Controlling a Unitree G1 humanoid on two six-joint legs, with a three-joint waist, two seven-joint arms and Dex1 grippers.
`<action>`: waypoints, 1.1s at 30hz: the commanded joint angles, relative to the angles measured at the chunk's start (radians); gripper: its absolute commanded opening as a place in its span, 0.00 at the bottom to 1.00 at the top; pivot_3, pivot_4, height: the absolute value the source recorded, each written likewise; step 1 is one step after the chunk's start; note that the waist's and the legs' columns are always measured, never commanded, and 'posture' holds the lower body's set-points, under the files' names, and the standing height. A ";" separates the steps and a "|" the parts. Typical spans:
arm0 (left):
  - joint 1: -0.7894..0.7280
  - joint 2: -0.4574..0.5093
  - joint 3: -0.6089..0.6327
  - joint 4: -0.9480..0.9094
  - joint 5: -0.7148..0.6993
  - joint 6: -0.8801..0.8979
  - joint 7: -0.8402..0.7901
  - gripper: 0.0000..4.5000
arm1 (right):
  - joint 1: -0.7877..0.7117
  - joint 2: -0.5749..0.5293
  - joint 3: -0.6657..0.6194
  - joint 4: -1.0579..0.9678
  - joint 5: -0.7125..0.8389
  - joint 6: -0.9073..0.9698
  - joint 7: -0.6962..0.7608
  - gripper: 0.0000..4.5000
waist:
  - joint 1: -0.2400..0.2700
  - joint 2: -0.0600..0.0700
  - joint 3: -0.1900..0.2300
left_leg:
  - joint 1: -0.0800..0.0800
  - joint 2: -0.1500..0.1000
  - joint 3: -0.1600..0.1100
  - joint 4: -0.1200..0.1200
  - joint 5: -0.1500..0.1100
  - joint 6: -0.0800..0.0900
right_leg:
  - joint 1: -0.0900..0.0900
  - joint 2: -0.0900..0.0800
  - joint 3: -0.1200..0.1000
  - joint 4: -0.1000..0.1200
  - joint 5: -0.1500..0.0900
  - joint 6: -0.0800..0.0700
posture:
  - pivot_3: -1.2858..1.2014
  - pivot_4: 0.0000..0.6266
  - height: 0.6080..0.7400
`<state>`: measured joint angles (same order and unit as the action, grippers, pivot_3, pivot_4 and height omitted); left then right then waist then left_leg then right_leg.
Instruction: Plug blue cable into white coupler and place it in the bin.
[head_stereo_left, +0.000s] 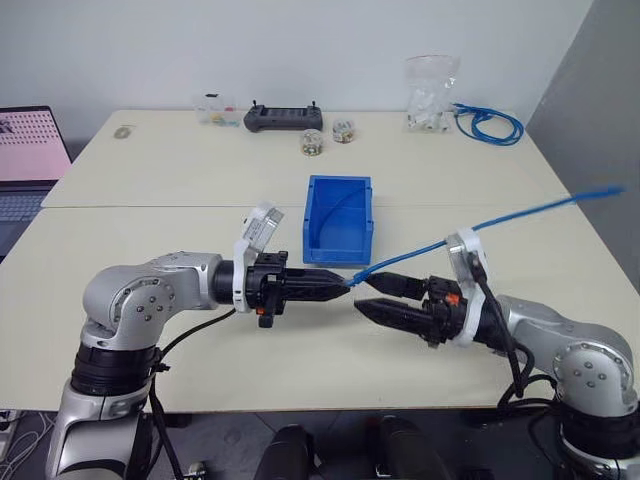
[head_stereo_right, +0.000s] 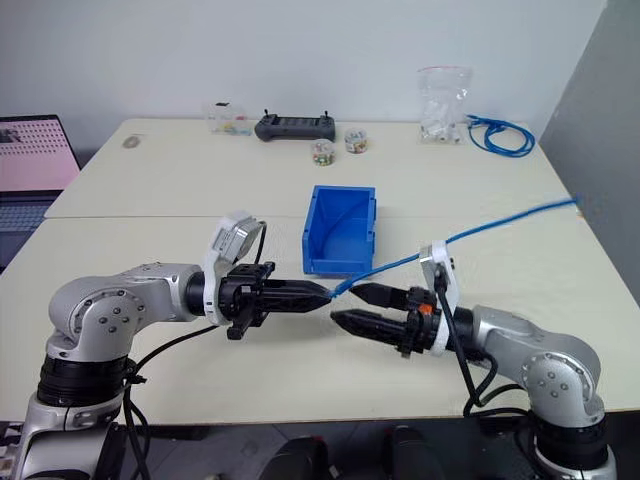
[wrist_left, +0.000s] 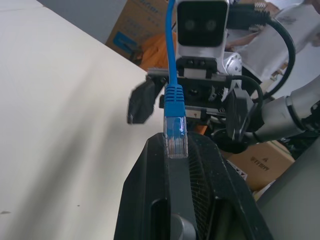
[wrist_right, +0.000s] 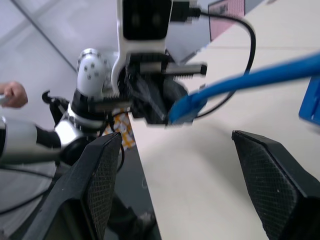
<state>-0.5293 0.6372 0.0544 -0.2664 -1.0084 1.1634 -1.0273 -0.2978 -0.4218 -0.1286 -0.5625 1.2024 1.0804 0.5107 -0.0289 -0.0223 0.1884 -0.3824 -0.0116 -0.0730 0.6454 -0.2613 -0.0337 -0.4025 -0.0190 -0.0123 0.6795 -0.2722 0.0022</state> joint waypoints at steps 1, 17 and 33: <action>-0.011 -0.006 0.050 -0.026 -0.065 0.018 0.040 0.05 | -0.041 0.024 -0.023 0.008 0.128 -0.022 -0.080 0.83 | 0.000 0.000 0.000 | 0.000 0.000 0.000 0.000 0.000 0.000 | 0.000 0.000 0.000 0.000 0.000 0.000 | 0.52 0.24 1.00; 0.000 -0.008 0.058 -0.047 -0.149 0.017 0.120 0.05 | -0.093 0.014 0.047 0.043 0.207 -0.046 -0.137 0.34 | 0.000 0.000 0.000 | -0.001 0.000 0.002 0.000 0.000 0.000 | -0.001 0.000 0.002 0.000 0.000 0.000 | 0.52 0.24 1.00; 0.046 0.014 0.039 -0.048 -0.114 -0.046 0.112 0.05 | -0.096 -0.015 0.063 0.047 0.337 -0.051 -0.172 0.04 | -0.001 0.000 0.000 | -0.001 0.000 0.002 0.000 0.000 0.000 | -0.002 0.000 0.002 0.000 0.000 0.000 | 0.52 0.24 1.00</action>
<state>-0.4891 0.6424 0.0813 -0.3103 -1.1410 1.1282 -0.9406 -0.3764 -0.4339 -0.0687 -0.4796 1.4769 1.0525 0.3234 -0.0295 -0.0222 0.1884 -0.3830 -0.0116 -0.0709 0.6453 -0.2613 -0.0336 -0.4042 -0.0190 -0.0104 0.6798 -0.2722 0.0020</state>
